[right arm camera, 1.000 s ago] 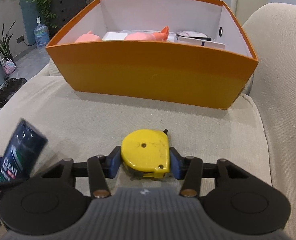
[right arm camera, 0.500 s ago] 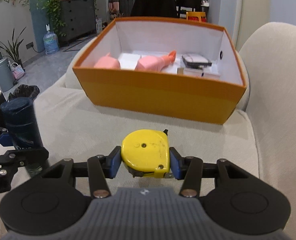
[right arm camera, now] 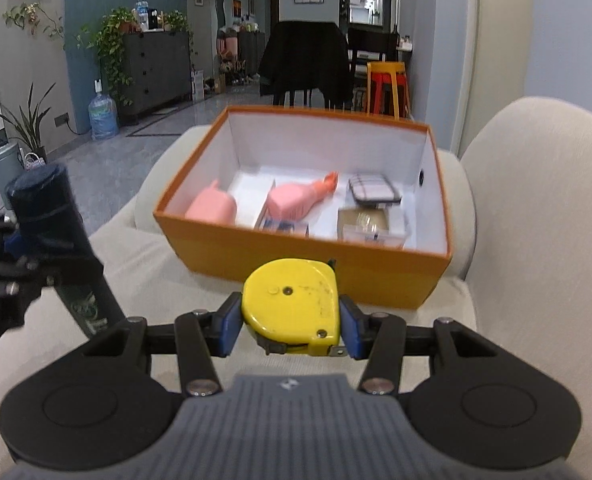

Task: Organize rigid objects
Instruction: 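Carry the shampoo bottle and tape measure over the shoebox with both tools, then lower and release the shampoo bottle and tape measure inside the shoebox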

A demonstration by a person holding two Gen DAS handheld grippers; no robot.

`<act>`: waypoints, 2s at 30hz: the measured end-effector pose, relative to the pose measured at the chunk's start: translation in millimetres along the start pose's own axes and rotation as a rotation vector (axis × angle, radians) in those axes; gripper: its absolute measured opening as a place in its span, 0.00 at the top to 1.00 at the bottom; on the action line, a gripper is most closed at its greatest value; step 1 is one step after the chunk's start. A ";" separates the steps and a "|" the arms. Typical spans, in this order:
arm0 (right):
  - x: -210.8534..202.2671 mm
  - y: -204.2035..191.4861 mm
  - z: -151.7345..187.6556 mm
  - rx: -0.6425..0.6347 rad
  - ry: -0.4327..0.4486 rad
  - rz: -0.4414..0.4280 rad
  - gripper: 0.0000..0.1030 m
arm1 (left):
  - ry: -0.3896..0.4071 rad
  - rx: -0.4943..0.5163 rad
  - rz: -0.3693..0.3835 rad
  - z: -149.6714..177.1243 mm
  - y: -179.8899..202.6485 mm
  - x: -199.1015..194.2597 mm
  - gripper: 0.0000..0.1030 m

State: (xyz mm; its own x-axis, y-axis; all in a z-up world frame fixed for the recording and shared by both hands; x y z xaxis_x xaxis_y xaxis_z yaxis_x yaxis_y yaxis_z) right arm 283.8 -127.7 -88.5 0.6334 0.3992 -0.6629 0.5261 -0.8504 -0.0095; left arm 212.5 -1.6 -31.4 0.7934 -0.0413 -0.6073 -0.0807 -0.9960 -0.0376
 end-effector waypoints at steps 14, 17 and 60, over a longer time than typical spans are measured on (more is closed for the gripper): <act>-14.5 10.0 -49.7 -0.043 0.066 0.009 0.52 | -0.019 0.017 0.073 -67.8 3.5 38.6 0.61; -10.6 13.7 -60.7 -0.048 0.077 0.010 0.52 | -0.033 0.015 0.075 -74.2 1.6 52.3 0.61; 158.7 26.2 -97.1 -0.110 -0.122 -0.042 0.52 | -0.505 -0.065 0.158 -57.8 -23.9 232.6 0.65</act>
State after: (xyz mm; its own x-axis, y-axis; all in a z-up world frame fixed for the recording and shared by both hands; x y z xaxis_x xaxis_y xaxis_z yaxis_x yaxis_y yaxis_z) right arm 453.1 -53.4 -121.3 0.5395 0.3833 -0.7497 0.6137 -0.7886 0.0385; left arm 433.8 8.1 -125.9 0.3840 -0.1645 -0.9086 -0.1261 -0.9841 0.1249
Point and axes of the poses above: each gripper's, at about its wrist camera, not at the fingertips, and x roughly the way its jaws point, y to its right, z to its underside, the point moved 9 cm from there along x, roughly the way its jaws point, and after that the axes turned 6 degrees about -y, right-handed, at the moved point
